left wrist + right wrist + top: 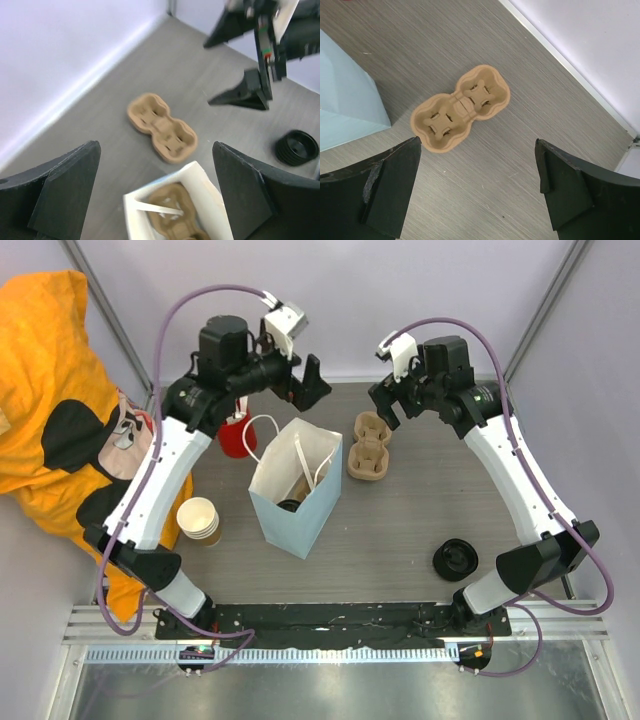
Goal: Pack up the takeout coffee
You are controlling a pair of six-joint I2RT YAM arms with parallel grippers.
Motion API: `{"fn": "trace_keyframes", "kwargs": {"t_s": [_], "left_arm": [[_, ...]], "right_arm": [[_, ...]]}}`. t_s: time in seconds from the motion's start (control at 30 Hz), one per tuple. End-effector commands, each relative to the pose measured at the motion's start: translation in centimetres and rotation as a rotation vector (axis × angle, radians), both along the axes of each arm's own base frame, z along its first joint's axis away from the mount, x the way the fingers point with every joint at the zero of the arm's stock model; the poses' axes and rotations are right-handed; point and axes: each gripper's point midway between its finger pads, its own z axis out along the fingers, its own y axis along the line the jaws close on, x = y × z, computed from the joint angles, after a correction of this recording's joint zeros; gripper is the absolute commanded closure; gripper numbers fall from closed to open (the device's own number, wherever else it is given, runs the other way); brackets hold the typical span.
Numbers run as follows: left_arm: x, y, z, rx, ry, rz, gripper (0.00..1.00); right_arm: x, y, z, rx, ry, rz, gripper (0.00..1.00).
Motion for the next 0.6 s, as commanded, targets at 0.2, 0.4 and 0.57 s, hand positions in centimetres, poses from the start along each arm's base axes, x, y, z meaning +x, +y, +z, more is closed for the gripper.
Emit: {"fn": "trace_keyframes", "kwargs": {"t_s": [0.2,0.4,0.57], "left_arm": [[-0.9,9.9,5.0,0.087,-0.175,0.245,0.0],[-0.9,15.8,2.1,0.099,-0.112,0.37,0.0],[-2.9,14.7,0.9,0.088,-0.06,0.262,0.0]], "right_arm": [[-3.2,5.3,3.7,0.227,0.024,0.266,0.0],[-3.5,7.4,3.4,0.306,0.082,0.354,0.0],[-2.2,9.6,2.1,0.338,0.151,0.397,0.0]]}}
